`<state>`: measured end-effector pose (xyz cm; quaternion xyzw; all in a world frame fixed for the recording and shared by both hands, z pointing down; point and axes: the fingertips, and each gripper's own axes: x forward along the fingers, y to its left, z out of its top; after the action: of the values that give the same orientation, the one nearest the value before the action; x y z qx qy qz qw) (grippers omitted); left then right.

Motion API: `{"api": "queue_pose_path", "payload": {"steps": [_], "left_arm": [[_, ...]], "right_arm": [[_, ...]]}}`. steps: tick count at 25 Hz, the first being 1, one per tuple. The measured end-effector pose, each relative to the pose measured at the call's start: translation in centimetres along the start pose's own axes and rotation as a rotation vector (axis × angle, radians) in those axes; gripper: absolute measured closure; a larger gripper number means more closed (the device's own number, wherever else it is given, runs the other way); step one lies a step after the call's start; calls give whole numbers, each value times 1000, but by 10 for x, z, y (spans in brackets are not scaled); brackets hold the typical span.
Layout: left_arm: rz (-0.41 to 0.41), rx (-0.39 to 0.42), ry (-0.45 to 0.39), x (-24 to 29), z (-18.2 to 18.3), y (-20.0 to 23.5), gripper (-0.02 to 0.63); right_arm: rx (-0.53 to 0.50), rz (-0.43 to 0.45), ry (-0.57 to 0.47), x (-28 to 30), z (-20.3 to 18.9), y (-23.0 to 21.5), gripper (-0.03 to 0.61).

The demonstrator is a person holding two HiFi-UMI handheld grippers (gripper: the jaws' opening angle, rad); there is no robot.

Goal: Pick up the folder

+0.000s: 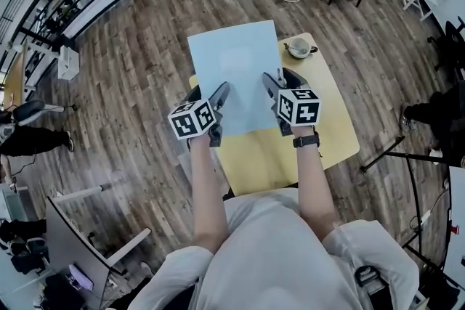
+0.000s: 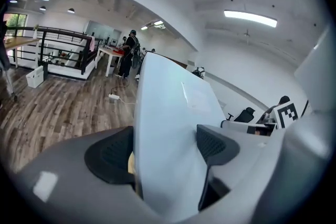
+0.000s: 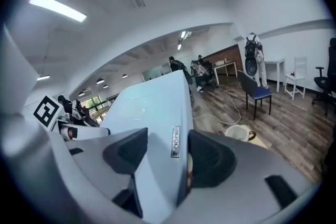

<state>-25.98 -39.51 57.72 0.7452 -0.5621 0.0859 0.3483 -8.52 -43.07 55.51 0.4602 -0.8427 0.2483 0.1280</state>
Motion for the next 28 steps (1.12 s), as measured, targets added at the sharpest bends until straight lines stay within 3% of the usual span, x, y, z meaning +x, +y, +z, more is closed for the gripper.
{"api": "queue_pose_path", "payload": {"steps": [5, 13, 21, 28], "left_arm": [[-20, 69, -136, -24, 68, -18, 229], [-56, 141, -339, -68, 143, -48, 229], [-46, 255, -478, -126, 196, -75, 229], [-41, 320, -570, -148, 214, -83, 229]], "right_arm": [[-61, 15, -135, -14, 67, 22, 319], [-168, 28, -310, -48, 150, 54, 320], [-183, 76, -459, -86, 199, 89, 322], [-223, 81, -515, -100, 216, 104, 327]]}}
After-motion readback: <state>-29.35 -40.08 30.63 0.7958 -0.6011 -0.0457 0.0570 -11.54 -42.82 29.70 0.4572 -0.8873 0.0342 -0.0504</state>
